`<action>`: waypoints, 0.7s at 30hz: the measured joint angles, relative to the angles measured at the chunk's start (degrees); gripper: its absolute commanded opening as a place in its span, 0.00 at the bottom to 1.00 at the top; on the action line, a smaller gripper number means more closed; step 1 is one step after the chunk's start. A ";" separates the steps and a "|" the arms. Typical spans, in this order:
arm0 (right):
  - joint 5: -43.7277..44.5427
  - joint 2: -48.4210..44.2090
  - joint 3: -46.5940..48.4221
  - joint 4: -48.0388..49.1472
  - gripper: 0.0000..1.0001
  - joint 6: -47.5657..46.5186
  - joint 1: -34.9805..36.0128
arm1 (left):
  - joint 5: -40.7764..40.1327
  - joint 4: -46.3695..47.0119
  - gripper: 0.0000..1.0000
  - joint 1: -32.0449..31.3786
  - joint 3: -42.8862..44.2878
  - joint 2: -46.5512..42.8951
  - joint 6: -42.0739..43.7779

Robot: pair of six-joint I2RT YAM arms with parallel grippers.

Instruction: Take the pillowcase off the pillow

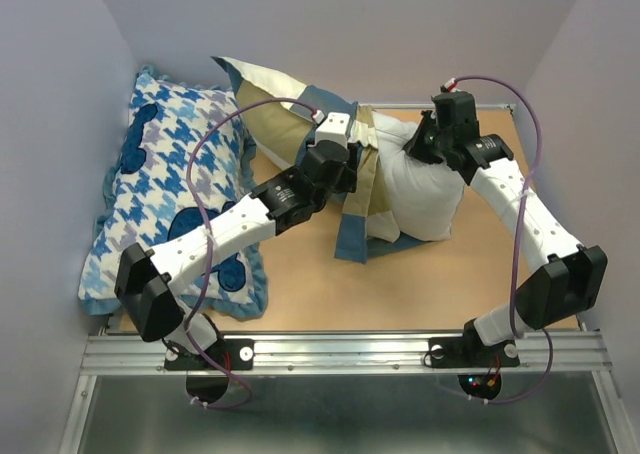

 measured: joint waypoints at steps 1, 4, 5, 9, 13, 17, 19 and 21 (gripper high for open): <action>-0.02 -0.33 -0.17 0.76 0.00 -0.02 -0.28 | 0.68 0.63 0.63 -0.02 -1.31 0.39 -0.28; -0.09 -0.96 -0.28 2.29 0.00 -0.04 -1.07 | 2.49 3.72 0.63 -0.22 -3.93 1.18 -1.46; -0.09 -0.94 -0.35 2.69 0.00 -0.04 -1.33 | 3.08 4.85 0.63 -0.37 -4.50 1.20 -1.75; -0.11 -0.92 -1.07 3.85 0.00 -0.17 -1.68 | 5.27 10.38 0.71 -1.22 -6.67 1.20 -2.43; -0.11 -0.92 -1.09 4.04 0.01 -0.26 -1.68 | 7.04 15.54 0.83 -1.60 -9.84 1.27 -3.32; -0.26 -0.92 -1.09 4.09 0.01 -0.42 -1.68 | 5.64 17.18 0.81 -1.60 -9.11 4.00 -3.52; -0.28 -0.92 -1.09 4.11 0.01 -0.46 -1.68 | 4.98 17.77 0.67 -1.57 -8.20 6.82 -3.50; -0.26 -0.92 -1.09 4.11 0.01 -0.48 -1.68 | 4.83 18.25 0.12 -1.53 -8.15 8.70 -3.58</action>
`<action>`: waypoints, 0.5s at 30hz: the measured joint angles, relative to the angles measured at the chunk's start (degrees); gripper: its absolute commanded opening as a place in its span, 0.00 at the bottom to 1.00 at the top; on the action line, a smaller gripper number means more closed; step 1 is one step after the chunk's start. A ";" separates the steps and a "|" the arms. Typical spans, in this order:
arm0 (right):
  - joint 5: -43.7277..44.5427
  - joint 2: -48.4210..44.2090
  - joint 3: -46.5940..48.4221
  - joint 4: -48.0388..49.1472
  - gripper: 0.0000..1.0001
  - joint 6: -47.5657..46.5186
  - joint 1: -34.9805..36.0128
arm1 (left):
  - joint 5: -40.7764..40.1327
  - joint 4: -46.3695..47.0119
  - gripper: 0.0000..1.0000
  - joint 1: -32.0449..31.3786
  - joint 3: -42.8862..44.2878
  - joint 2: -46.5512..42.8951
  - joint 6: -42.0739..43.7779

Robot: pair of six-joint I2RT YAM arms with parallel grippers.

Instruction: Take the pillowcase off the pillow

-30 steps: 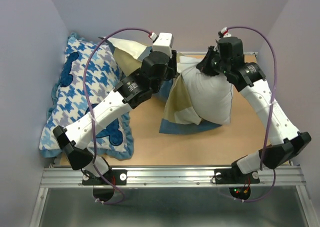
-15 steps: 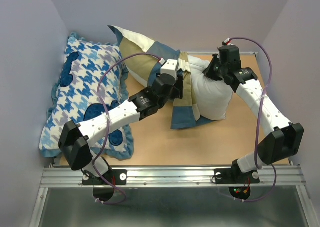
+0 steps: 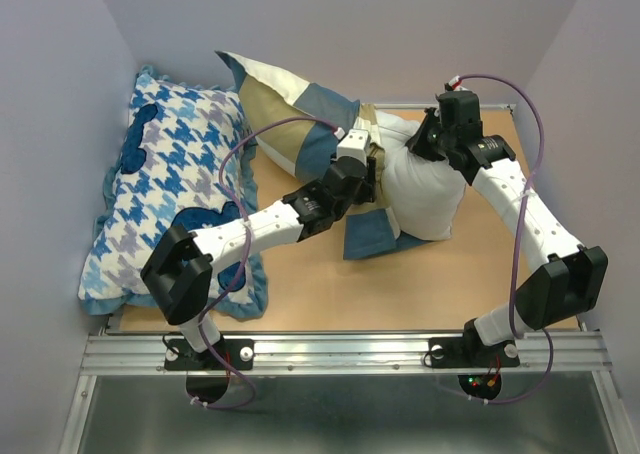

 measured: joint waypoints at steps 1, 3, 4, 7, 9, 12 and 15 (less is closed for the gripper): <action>0.00 0.00 0.00 0.02 0.01 -0.09 0.00 | -0.02 0.13 0.00 -0.02 0.00 0.81 0.15; -0.02 0.00 0.00 0.00 0.00 -0.31 -0.11 | -1.14 -0.04 0.00 -0.02 0.00 1.73 -0.02; -0.09 0.00 0.00 0.02 0.00 -0.35 -0.17 | -1.66 -0.22 0.00 -0.02 0.00 1.73 -0.17; -1.95 0.00 0.09 0.20 0.01 -0.35 -2.01 | -4.85 -2.19 0.00 0.96 0.28 1.05 -0.76; -3.74 0.00 0.22 0.22 0.00 -0.20 -4.20 | -6.82 -5.38 0.00 3.85 0.26 -0.20 -2.01; -7.19 0.22 1.29 -0.13 0.00 0.42 -8.85 | -7.02 -8.35 0.00 11.56 0.22 -2.01 -4.11; -13.09 0.59 3.15 -2.86 0.01 1.55 -12.57 | -5.53 -9.01 0.00 21.88 -0.02 -3.76 -6.93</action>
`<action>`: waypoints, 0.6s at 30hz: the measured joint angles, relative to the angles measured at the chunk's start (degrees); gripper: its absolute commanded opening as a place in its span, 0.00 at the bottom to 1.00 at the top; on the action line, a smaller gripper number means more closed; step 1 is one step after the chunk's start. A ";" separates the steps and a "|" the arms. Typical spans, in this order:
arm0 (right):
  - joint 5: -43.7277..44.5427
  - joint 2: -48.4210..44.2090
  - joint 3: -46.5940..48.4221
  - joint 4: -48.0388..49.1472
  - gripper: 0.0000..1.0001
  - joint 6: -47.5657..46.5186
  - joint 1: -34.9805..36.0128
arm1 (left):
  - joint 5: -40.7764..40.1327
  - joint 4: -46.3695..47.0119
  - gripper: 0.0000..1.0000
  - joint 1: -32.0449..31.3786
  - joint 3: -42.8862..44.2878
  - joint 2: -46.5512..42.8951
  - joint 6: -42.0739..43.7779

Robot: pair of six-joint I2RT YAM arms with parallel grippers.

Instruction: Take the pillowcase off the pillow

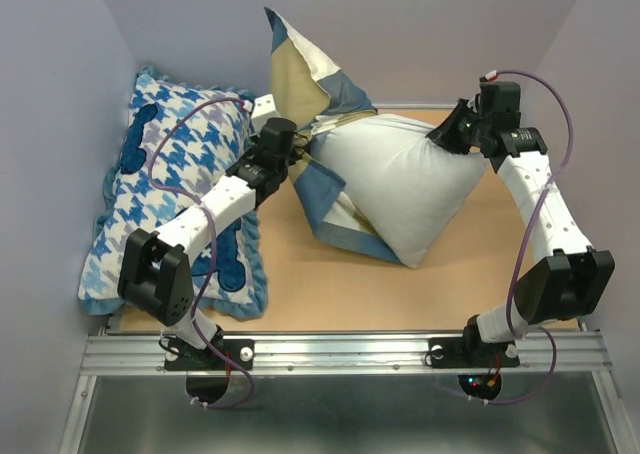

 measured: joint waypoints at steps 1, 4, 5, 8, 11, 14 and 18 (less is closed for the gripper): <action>-3.32 0.17 0.55 -1.84 0.01 0.50 -0.46 | 0.52 -0.02 0.00 1.40 -0.04 -0.26 -0.48; -7.06 1.14 1.57 -4.09 0.01 0.85 -1.25 | 2.60 -2.05 0.00 5.05 -0.09 -1.88 -1.75; -8.22 1.51 1.88 -4.42 0.01 0.92 -1.75 | 2.84 -2.91 0.00 5.40 -0.09 -2.32 -1.66; -9.75 2.64 2.01 -5.29 0.01 0.57 -3.80 | 2.45 -5.20 0.00 3.72 -0.07 -3.78 0.70; -8.96 3.50 1.99 -6.08 0.03 -0.28 -6.23 | -3.10 -8.68 0.00 -4.04 1.88 -4.44 4.55; -5.90 3.89 1.79 -6.27 0.49 -1.49 -9.14 | -5.77 -12.48 0.00 -12.07 7.37 -2.60 7.76; 0.96 3.87 1.75 -5.11 0.78 -3.89 -7.74 | -8.59 -14.64 0.00 -15.69 11.61 1.57 10.16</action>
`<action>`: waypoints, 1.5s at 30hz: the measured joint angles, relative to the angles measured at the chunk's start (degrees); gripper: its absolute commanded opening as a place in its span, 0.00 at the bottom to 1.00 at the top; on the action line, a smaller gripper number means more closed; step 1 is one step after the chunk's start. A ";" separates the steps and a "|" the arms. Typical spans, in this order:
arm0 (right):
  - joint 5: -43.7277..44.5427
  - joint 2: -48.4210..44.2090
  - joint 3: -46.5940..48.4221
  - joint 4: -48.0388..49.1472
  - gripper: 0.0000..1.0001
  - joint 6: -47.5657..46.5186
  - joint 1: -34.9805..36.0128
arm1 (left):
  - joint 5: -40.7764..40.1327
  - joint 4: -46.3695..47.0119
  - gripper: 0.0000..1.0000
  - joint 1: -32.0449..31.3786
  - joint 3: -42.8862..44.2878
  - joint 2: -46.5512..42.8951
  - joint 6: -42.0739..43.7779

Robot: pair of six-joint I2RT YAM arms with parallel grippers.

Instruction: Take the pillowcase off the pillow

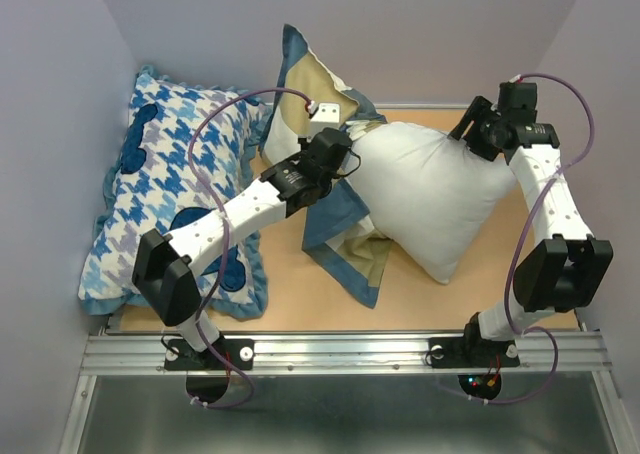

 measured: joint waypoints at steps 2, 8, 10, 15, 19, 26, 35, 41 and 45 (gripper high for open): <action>4.61 -0.15 0.00 1.22 0.85 -0.85 2.12 | -0.85 -0.85 0.00 -0.11 1.49 2.67 0.90; 16.15 -2.71 0.07 1.42 1.00 -4.09 14.60 | -0.04 -2.58 0.00 0.20 6.21 9.97 2.08; 19.45 -4.13 0.07 1.33 1.00 -5.07 19.23 | 0.39 -3.23 0.00 0.28 7.87 11.41 2.16; 26.38 -11.41 -4.13 1.86 1.00 -5.79 27.28 | 0.85 -5.35 0.00 0.31 11.26 13.66 2.47; 33.00 -17.97 -8.79 1.18 1.00 -5.88 30.14 | 2.78 -4.72 0.00 0.28 13.77 15.37 2.49; 32.33 -17.46 -5.53 1.38 1.00 -6.03 29.75 | 5.73 -2.62 0.00 0.33 14.38 16.50 1.77; 31.98 -14.32 -23.52 5.68 1.00 -2.27 39.91 | 8.17 -0.92 0.00 0.63 13.90 16.46 1.36; 36.94 -7.61 -30.05 14.36 0.94 -0.59 41.83 | 10.14 0.37 0.00 0.52 12.59 16.37 0.52; 39.54 -3.58 -30.18 18.45 0.01 -0.22 41.13 | 12.02 2.47 0.04 0.55 10.01 14.71 0.17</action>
